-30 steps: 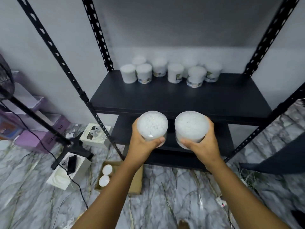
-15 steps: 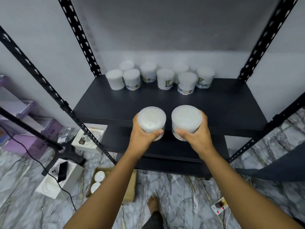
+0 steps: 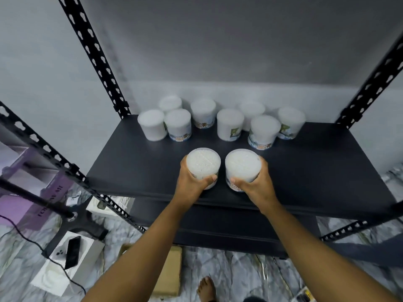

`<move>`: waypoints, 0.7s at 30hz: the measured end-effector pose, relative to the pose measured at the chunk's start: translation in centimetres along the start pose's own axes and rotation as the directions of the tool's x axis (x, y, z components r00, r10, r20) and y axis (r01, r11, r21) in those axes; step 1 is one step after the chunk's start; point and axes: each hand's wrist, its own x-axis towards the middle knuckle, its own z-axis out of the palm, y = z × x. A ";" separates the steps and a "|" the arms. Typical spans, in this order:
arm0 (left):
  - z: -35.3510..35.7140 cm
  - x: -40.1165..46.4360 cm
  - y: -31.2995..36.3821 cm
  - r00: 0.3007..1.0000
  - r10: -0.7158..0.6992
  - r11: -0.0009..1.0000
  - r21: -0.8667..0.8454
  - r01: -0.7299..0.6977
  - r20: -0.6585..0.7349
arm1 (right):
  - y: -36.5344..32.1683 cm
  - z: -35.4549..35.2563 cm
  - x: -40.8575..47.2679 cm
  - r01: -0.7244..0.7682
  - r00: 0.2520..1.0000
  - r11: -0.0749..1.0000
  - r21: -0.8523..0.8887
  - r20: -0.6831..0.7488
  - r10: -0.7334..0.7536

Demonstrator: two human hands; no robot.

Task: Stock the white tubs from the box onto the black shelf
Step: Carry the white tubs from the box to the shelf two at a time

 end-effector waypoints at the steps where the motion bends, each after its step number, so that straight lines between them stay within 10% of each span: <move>1: -0.1 0.7 -0.3 1.000 -0.002 1.000 0.005 0.002 -0.003 | 0.2 0.4 0.5 -0.006 1.000 1.000 -0.005 -0.011 0.006; 21: -0.4 10.5 -0.8 0.997 0.028 1.000 0.007 -0.029 0.066 | 0.1 2.8 8.1 -0.062 0.996 0.998 0.026 -0.068 0.064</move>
